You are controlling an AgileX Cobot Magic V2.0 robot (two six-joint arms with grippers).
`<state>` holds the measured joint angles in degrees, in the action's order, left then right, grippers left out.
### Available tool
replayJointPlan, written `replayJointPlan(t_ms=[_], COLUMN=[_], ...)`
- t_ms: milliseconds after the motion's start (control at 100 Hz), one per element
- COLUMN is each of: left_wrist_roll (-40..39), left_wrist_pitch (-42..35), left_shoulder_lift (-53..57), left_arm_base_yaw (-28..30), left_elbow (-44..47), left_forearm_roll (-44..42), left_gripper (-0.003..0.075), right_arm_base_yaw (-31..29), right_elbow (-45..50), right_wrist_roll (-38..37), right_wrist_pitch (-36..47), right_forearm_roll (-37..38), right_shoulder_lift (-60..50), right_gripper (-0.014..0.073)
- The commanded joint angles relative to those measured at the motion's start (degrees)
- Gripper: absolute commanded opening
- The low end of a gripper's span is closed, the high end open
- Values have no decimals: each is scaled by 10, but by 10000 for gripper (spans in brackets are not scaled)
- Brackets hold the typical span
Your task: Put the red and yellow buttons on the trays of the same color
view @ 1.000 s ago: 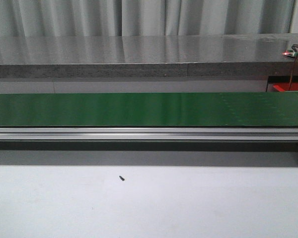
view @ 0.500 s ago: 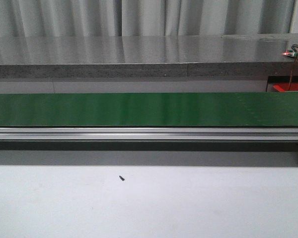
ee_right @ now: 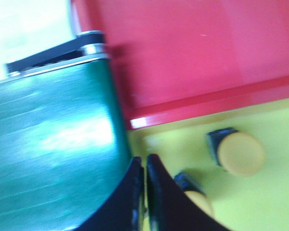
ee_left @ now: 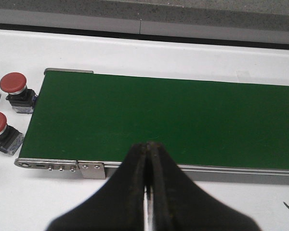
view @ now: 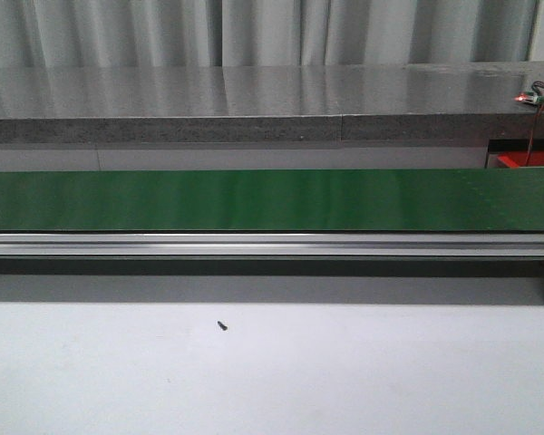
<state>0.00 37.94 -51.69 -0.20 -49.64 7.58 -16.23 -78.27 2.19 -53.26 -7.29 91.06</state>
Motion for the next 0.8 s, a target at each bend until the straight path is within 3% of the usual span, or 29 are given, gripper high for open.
replayJointPlan(t_ms=[0, 160, 400, 790], left_wrist_roll=[0, 0, 0, -5], left_wrist_pitch=[-40, -40, -41, -39], left_shoulder_lift=[6, 6, 6, 6], left_arm_base_yaw=[-5, -5, -5, -5], left_elbow=[-15, -15, -15, -15], left_forearm_roll=[7, 7, 7, 9], left_gripper=[-20, -20, -20, -19], right_arm_base_yaw=[21, 62, 125, 130], right_elbow=[-10, 34, 176, 324], right_wrist_roll=[11, 12, 49, 49], right_wrist_pitch=[10, 53, 170, 243], right_forearm_roll=[-1, -2, -2, -2], right_shoulder_lift=[-42, -94, -212, -402], right_gripper=[-68, -67, -67, -67])
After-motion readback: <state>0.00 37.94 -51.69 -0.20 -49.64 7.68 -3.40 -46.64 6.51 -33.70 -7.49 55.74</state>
